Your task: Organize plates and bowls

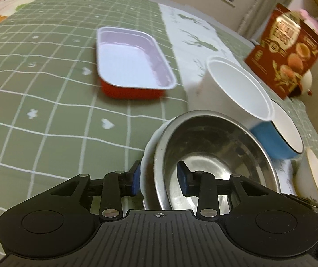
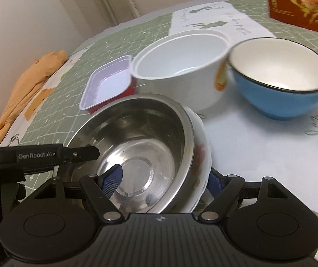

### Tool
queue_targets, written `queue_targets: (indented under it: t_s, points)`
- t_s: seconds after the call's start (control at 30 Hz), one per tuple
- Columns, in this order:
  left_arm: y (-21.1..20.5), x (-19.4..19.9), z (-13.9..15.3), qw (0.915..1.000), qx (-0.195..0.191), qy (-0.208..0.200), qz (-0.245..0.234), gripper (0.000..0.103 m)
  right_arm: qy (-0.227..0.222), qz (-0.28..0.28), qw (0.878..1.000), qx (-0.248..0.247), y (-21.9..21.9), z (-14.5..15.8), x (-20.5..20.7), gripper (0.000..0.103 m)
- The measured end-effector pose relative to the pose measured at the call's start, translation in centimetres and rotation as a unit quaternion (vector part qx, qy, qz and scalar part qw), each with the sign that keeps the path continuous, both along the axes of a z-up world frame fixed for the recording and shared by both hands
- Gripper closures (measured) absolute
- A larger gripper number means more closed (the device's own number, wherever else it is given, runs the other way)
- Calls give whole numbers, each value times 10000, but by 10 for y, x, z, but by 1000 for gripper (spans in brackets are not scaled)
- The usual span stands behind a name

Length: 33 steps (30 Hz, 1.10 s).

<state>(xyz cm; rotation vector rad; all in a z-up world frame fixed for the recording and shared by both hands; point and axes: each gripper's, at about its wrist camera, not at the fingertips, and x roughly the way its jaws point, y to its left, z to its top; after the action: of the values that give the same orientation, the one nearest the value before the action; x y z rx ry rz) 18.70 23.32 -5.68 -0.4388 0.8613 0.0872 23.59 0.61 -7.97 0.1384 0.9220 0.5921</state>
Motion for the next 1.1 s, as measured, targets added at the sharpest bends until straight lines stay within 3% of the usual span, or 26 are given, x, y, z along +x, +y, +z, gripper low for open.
queue_targets:
  t_s: [0.3,0.47,0.6,0.67,0.77,0.9,0.97,1.03,1.1]
  points:
    - [-19,4,2,9983,572,-139,-20,66,-204,22,9998,-70,-6,-8,-3,23]
    - [-26,-7,25,9913,1119,-649,255,66,-1123,-200,9927,-394,-26,5,-20,23]
    - [-45,-23,61,9715,1612,-1400,1030,67,-1881,-354,9815,-102,-64,36,-36,23]
    - [-65,-26,85,9705,1368,-1815,807,67,-2236,-506,9733,73,-86,55,-38,16]
    - [-101,-18,108,9773,501,-2060,-14,67,-2562,-678,9642,131,-121,83,-29,12]
    - [-159,17,100,9817,-420,-1476,-1131,67,-2516,-690,9653,-141,-166,109,5,6]
    - [-188,34,81,9828,-599,-1144,-1323,67,-2463,-795,9652,-364,-187,109,24,6]
    - [-209,56,61,9854,-677,-807,-1341,67,-2405,-1482,9582,-448,-217,95,36,6]
    - [-226,70,44,9870,-699,-574,-1327,67,-1933,-2002,9599,-347,-244,78,49,6]
